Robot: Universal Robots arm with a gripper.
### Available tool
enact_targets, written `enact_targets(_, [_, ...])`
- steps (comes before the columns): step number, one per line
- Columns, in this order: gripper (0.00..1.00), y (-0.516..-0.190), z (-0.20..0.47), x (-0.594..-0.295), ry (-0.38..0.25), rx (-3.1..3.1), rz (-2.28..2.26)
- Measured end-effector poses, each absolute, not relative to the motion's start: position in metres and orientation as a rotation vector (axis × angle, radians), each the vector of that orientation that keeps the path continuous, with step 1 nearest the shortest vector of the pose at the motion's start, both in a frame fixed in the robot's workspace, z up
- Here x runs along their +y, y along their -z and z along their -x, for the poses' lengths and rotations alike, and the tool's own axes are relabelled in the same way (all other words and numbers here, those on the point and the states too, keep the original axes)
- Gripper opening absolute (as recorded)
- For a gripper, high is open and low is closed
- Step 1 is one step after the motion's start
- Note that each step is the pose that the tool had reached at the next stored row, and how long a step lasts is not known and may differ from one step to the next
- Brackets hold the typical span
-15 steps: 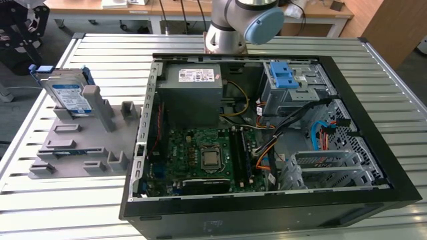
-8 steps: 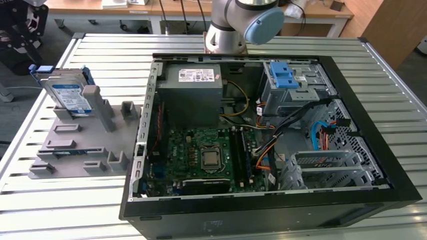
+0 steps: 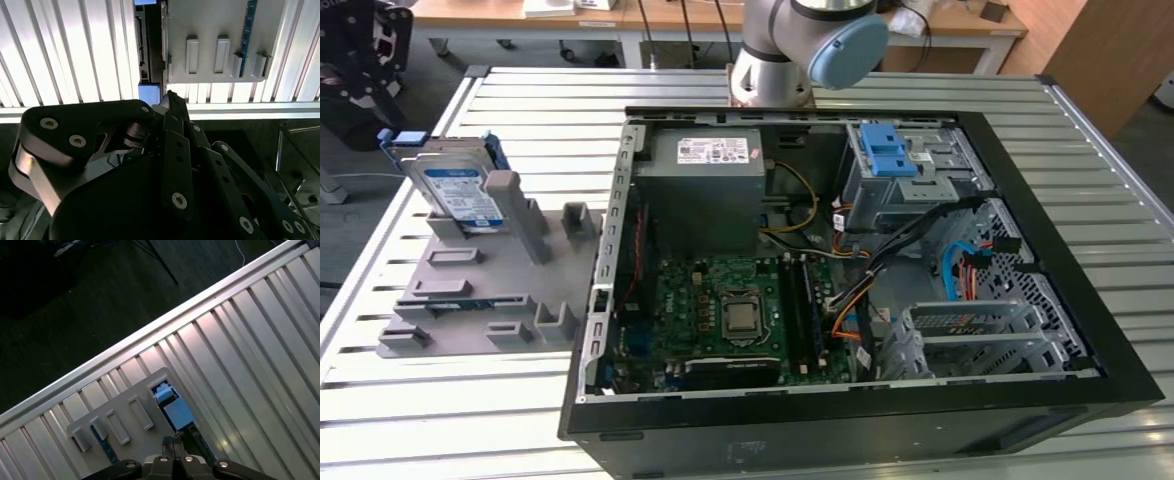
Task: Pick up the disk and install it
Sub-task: 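Pick up the disk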
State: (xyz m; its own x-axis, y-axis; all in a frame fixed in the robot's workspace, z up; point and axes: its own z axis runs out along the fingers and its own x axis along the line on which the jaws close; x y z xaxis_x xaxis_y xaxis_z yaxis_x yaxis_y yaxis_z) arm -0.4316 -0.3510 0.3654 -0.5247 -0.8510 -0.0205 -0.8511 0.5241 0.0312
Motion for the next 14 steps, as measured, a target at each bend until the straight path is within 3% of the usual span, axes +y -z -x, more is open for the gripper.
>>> enact_targets(14, [0.11, -0.3631, 0.4316, -0.3510, -0.059, 2.528, 1.868])
